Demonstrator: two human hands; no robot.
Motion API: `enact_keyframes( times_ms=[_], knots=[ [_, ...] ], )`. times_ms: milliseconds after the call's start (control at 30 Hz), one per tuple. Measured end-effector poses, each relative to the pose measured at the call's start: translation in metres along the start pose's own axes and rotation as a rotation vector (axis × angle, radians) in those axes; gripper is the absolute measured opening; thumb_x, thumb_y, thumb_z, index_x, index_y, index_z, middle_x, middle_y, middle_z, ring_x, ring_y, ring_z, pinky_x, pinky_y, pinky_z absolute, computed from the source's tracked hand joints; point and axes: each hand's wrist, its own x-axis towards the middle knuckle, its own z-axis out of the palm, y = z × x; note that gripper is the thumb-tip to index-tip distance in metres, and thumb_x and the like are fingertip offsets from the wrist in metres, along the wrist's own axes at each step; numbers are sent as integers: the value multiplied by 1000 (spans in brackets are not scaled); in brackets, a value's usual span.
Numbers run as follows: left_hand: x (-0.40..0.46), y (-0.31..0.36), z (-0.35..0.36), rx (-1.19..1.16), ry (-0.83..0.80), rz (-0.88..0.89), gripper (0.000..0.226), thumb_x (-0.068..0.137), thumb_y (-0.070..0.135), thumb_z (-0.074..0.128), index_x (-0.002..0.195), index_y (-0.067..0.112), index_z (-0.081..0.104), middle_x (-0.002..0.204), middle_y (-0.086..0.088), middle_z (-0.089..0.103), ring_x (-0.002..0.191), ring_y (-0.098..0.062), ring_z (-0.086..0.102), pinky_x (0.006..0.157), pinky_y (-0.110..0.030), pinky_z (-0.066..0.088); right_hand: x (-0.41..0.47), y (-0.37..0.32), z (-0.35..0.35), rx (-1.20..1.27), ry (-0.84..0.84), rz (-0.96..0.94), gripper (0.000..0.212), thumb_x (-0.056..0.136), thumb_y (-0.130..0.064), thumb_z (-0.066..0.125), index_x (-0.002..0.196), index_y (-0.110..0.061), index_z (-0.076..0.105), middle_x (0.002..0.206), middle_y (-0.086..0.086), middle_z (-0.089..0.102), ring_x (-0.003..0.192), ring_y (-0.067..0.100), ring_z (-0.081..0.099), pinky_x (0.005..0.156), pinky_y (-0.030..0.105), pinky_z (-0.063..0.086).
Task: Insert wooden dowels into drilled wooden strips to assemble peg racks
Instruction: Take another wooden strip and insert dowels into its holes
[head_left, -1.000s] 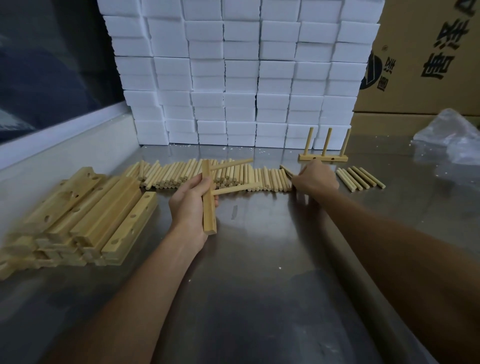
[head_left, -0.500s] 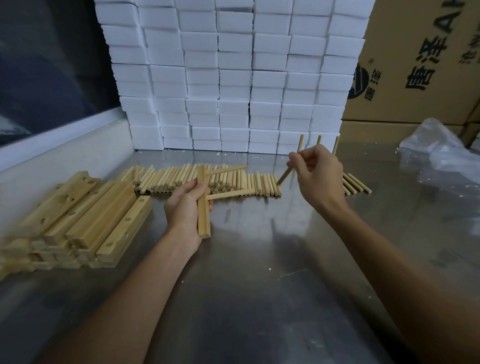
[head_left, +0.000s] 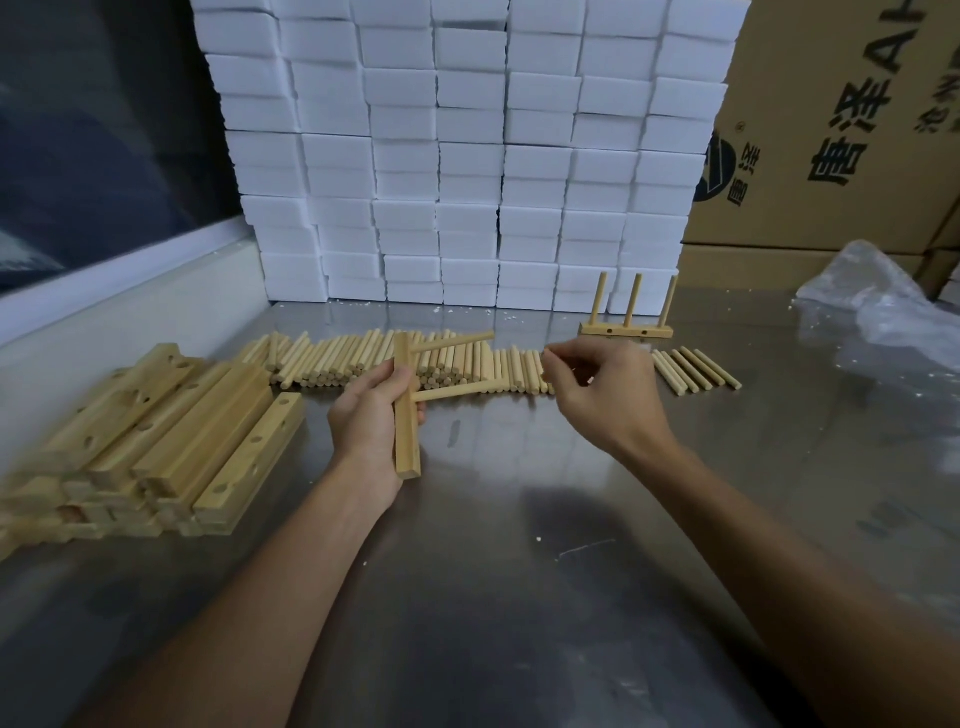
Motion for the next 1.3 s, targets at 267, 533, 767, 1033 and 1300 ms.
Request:
enact_keyframes(
  times_ms=[267, 533, 767, 1033, 1300],
  knots=[
    [-1, 1, 1, 4, 2, -12, 19, 88, 7, 70, 106, 13, 70, 82, -9, 70, 50, -15, 58, 50, -26, 50, -9, 4, 9, -20, -140, -31, 11, 92, -20, 68, 97, -11, 68, 81, -8, 68, 76, 4, 65, 67, 19, 55],
    [0, 3, -1, -6, -1, -70, 33, 91, 14, 68, 122, 4, 66, 76, -7, 64, 55, -17, 55, 49, -26, 48, -13, -15, 8, -102, -102, -172, 20, 95, -33, 62, 103, -17, 72, 71, -5, 68, 59, 12, 60, 59, 41, 53],
    [-7, 5, 5, -120, -64, -202, 29, 94, 19, 64, 118, 3, 63, 73, -7, 57, 56, -14, 54, 45, -22, 48, -22, -40, 15, -213, -222, -351, 15, 91, -33, 64, 93, -23, 75, 74, -16, 68, 58, -4, 45, 58, 26, 48],
    [-16, 7, 11, -86, -109, -251, 17, 95, 24, 62, 95, 7, 62, 59, -6, 53, 44, -14, 52, 39, -21, 42, -28, -51, 23, -334, -432, -388, 21, 92, -41, 56, 99, -29, 71, 87, -12, 71, 81, 15, 66, 68, 35, 52],
    [-20, 8, 13, -53, -5, -222, 15, 92, 21, 66, 84, 8, 65, 55, -5, 55, 44, -16, 51, 39, -22, 43, -30, -58, 24, -359, -448, -485, 18, 92, -33, 57, 101, -29, 73, 87, -11, 70, 77, 19, 64, 63, 38, 52]
  ],
)
